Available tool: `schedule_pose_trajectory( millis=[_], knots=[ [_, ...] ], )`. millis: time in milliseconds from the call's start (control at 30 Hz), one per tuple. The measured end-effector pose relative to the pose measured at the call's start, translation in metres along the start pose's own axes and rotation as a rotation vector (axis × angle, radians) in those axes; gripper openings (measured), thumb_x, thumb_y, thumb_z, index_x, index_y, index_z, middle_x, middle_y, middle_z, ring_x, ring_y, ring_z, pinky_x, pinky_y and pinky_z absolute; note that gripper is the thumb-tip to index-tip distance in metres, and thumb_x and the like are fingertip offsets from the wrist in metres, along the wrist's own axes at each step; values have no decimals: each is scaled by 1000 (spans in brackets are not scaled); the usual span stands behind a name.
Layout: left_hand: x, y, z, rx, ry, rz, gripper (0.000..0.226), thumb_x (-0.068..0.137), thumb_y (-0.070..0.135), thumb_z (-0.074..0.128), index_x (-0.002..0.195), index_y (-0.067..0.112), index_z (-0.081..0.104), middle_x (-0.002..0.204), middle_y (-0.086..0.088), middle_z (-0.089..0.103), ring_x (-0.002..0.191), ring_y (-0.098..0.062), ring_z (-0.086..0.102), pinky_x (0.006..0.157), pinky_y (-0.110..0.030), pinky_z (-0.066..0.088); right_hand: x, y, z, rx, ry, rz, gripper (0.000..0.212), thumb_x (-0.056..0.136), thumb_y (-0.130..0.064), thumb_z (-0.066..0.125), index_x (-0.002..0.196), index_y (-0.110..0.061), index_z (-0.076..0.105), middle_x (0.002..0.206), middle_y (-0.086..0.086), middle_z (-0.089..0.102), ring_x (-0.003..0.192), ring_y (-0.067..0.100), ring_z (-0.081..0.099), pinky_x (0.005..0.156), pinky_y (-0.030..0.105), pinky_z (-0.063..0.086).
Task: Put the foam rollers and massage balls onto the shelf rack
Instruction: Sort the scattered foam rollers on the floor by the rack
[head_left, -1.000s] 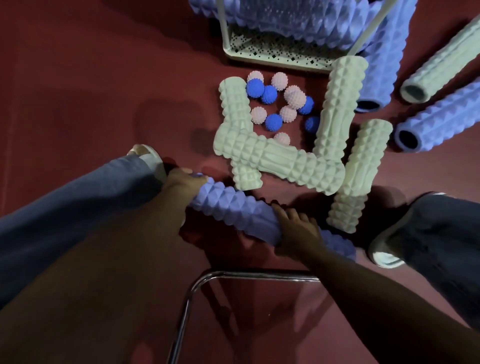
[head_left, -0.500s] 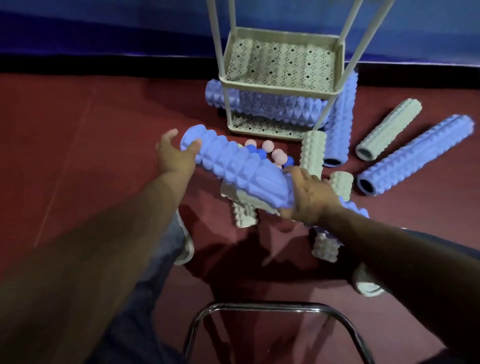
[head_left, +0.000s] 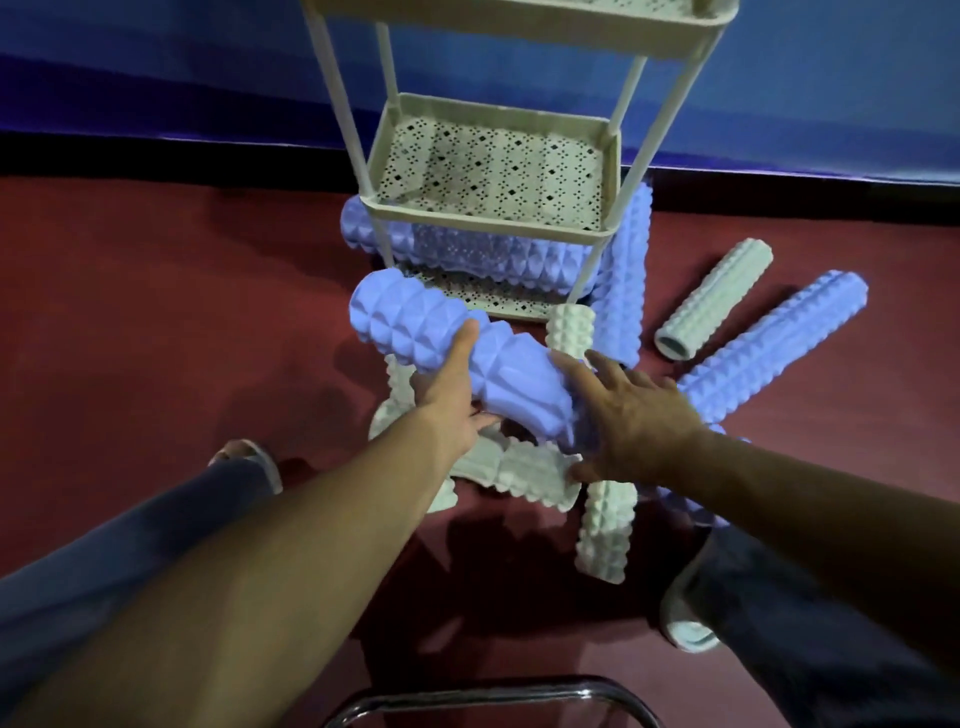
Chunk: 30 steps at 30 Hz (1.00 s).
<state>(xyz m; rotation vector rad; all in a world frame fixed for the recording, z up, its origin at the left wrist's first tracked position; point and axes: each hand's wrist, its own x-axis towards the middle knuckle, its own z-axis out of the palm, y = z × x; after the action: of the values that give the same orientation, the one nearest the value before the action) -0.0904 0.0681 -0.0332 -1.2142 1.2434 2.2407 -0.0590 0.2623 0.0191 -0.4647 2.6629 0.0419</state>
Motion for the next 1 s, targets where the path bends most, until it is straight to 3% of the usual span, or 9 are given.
schedule_pose_trajectory(
  millis=[100,200,367,467,633,800,933,1000],
  knots=[
    [18,-12,23,-64,61,-9,67,67,51,82,122,24,55,112,-4,70,95,-30,70,55,-46,59,2,47,13,-96,57,23,129,56,-76,70,149,-40,-11,163,9,11,141,35,33,105,51,37],
    [29,-18,44,-156,127,26,70,65,50,84,124,30,53,113,0,69,95,-29,70,63,-52,60,0,88,23,-93,127,96,127,53,-80,68,152,-34,4,161,11,24,142,38,31,109,60,30],
    [23,-38,81,-135,203,26,98,36,62,86,121,33,46,119,1,61,95,-30,69,63,-54,59,-5,115,35,-212,257,53,131,45,-72,83,153,-23,25,152,17,38,133,45,41,105,66,31],
    [7,-50,107,-119,118,-17,82,49,59,87,118,30,54,116,0,64,93,-28,70,60,-53,59,-2,108,35,-188,270,105,131,43,-68,85,152,-27,24,147,16,41,125,45,46,99,63,34],
    [-13,-56,125,-31,42,-10,66,65,53,83,118,27,55,109,-1,70,91,-26,72,68,-50,61,-3,119,21,-132,315,172,115,49,-58,86,145,-30,28,129,7,52,103,37,56,82,48,46],
    [-22,-56,127,146,-236,-106,56,85,60,60,126,21,59,120,-5,67,106,-27,65,98,-48,50,-21,140,19,-53,266,266,104,60,-63,75,145,-32,23,128,1,51,112,34,53,87,46,43],
    [-13,-59,135,366,-235,-36,43,93,47,56,127,20,58,127,0,58,111,-20,59,93,-41,52,-36,186,13,33,219,397,103,58,-64,76,144,-37,25,136,0,49,118,32,51,92,45,39],
    [-4,-58,138,402,-207,14,27,96,34,56,119,21,59,116,2,62,103,-17,61,91,-40,53,-40,204,15,-13,197,431,105,57,-60,78,145,-39,25,139,1,48,120,32,50,93,46,38]
  ],
)
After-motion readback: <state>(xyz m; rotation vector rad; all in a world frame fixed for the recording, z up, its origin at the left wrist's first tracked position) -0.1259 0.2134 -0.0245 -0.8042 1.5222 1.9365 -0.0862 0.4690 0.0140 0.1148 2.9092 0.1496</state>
